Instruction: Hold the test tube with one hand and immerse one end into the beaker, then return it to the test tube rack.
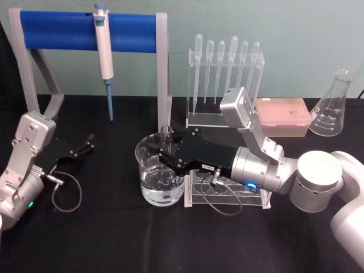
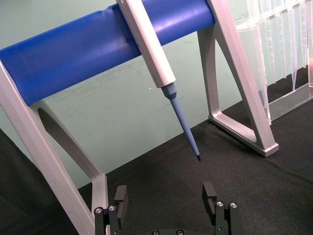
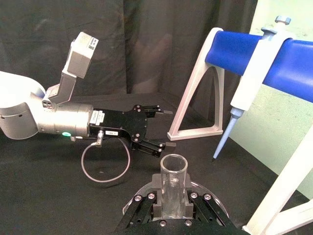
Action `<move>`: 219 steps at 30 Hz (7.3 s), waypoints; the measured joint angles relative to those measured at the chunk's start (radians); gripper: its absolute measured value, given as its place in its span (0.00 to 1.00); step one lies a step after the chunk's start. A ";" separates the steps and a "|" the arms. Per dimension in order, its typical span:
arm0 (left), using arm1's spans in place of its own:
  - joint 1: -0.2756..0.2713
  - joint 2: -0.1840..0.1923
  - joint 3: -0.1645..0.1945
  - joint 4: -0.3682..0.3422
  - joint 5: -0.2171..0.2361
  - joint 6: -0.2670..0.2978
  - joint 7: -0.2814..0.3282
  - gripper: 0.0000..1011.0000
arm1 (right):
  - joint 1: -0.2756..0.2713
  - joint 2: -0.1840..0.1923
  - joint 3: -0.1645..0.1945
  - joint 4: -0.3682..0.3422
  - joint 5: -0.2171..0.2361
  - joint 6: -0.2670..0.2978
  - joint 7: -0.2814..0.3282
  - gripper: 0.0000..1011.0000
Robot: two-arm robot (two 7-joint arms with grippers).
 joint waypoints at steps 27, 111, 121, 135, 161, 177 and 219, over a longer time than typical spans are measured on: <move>0.000 0.000 0.000 0.000 0.000 0.000 0.000 0.99 | 0.000 0.000 0.000 0.000 0.000 0.000 0.000 0.22; 0.000 0.000 0.000 0.000 0.000 0.000 0.000 0.99 | 0.000 0.000 0.000 0.000 0.000 0.000 0.000 0.22; 0.000 0.000 0.000 0.000 0.000 0.000 0.000 0.99 | 0.000 0.000 0.000 0.000 0.000 0.000 0.000 0.22; 0.000 0.000 0.000 0.000 0.000 0.000 0.000 0.99 | 0.000 0.000 0.000 0.000 0.000 0.000 0.000 0.22; 0.000 0.000 0.000 0.000 0.000 0.000 0.000 0.99 | 0.018 0.053 0.046 -0.128 0.068 0.049 0.027 0.22; 0.000 0.000 0.000 0.000 0.000 0.000 0.000 0.99 | -0.014 0.181 0.131 -0.308 0.168 0.069 0.011 0.22; 0.000 0.000 0.000 0.000 0.000 0.000 0.000 0.99 | -0.204 0.311 0.199 -0.327 0.163 0.000 0.001 0.22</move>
